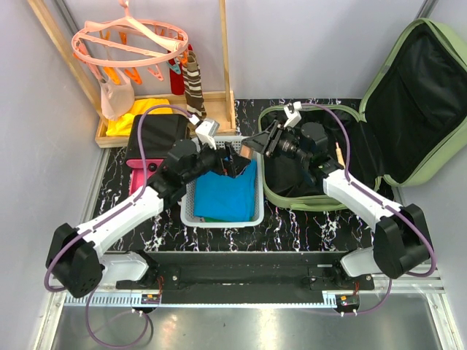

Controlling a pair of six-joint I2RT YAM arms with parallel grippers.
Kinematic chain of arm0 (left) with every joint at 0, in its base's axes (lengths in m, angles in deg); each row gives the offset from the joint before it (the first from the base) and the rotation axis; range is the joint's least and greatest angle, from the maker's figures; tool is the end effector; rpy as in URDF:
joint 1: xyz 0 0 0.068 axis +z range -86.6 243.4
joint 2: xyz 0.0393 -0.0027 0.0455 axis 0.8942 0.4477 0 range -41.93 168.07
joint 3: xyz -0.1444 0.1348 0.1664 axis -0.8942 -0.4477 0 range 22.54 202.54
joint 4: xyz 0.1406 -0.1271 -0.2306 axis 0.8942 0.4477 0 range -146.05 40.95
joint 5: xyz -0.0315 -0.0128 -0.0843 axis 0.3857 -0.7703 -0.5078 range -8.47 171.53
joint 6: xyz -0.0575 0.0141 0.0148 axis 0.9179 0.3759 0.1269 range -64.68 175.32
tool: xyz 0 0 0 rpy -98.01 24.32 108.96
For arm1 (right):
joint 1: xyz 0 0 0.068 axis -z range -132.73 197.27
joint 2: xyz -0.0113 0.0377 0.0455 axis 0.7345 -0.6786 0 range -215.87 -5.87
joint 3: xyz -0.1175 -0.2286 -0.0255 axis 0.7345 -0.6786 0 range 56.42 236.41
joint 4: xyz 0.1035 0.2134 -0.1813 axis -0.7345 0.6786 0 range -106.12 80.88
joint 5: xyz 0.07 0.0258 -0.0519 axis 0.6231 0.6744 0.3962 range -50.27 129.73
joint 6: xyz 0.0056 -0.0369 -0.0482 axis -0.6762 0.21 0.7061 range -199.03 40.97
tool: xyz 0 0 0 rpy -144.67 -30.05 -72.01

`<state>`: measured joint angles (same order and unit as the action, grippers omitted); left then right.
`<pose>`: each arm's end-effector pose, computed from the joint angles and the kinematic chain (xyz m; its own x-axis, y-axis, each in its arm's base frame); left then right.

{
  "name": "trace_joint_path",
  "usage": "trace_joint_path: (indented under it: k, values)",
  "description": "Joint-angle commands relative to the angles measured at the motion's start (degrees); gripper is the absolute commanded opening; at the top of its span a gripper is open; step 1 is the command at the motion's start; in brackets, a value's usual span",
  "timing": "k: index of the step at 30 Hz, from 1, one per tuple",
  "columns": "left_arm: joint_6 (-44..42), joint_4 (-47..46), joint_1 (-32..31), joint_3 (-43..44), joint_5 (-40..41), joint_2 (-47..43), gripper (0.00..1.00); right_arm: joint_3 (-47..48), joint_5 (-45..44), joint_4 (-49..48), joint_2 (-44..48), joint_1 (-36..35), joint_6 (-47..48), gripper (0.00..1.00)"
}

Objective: Open, take out, and arrange the luggage
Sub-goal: Pass the object from the right arm to the left

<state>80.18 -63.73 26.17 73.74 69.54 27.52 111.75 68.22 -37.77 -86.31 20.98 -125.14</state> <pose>0.2634 -0.2119 0.2928 -0.4496 -0.1748 -0.8760 0.6231 0.6413 -0.4478 0.3269 0.1856 0.2859 -0.6255 0.3975 -0.6714 -0.5269 0.4194 0.7392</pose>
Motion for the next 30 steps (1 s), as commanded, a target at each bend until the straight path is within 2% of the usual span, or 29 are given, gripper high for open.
trace_joint_path:
  k: [1,6,10,16,17,19,23,24,26,27,28,29,30]
  values:
    - [0.54,-6.64,-0.12,2.85,-0.76,1.21,0.94,-0.40,-0.80,-1.57,2.31,-2.01,0.58,0.00]
    - [-1.65,-3.31,-0.12,6.45,-1.10,4.28,0.85,-0.58,-1.42,-0.59,2.31,-2.90,1.63,0.00]
    - [-1.57,-3.30,-0.12,7.33,-2.78,6.04,0.66,0.04,-1.16,0.03,1.61,-3.07,2.07,0.00]
    - [-1.40,-2.25,-0.21,7.51,-2.69,7.10,0.65,0.04,-1.24,0.29,1.43,-3.07,2.51,0.00]
    - [-1.31,-2.07,-0.21,7.60,-2.95,7.45,0.62,-0.05,-1.24,0.20,1.26,-2.99,2.60,0.00]
    - [-1.40,-1.99,-0.47,7.60,-2.95,7.72,0.54,-0.14,-1.42,0.29,1.34,-3.07,2.60,0.00]
    - [-1.40,-2.07,-0.65,7.60,-3.04,7.89,0.30,-0.40,-2.21,1.17,1.61,-3.16,3.30,0.00]
    - [-1.40,-2.33,-0.73,7.60,-3.04,7.81,0.16,-0.31,-2.56,1.61,1.87,-3.07,3.57,0.00]
    - [-1.22,-2.77,-0.74,7.16,-2.87,7.63,0.00,-0.14,-3.88,3.27,2.13,-3.07,4.35,0.00]
    - [-1.31,-3.12,-0.74,6.99,-2.60,7.11,0.00,-0.14,-4.49,3.89,2.22,-3.07,4.62,0.00]
    - [-1.39,-3.21,-0.74,6.55,-2.25,6.84,0.00,0.13,-5.28,5.29,2.66,-3.07,4.97,0.03]
    - [-1.40,-3.30,-0.74,6.28,-1.81,6.40,0.00,0.22,-5.72,5.91,2.84,-3.07,5.67,0.12]
    - [-1.40,-3.83,-0.74,5.85,-0.68,5.44,0.00,0.22,-6.16,6.44,3.19,-3.07,6.03,0.30]
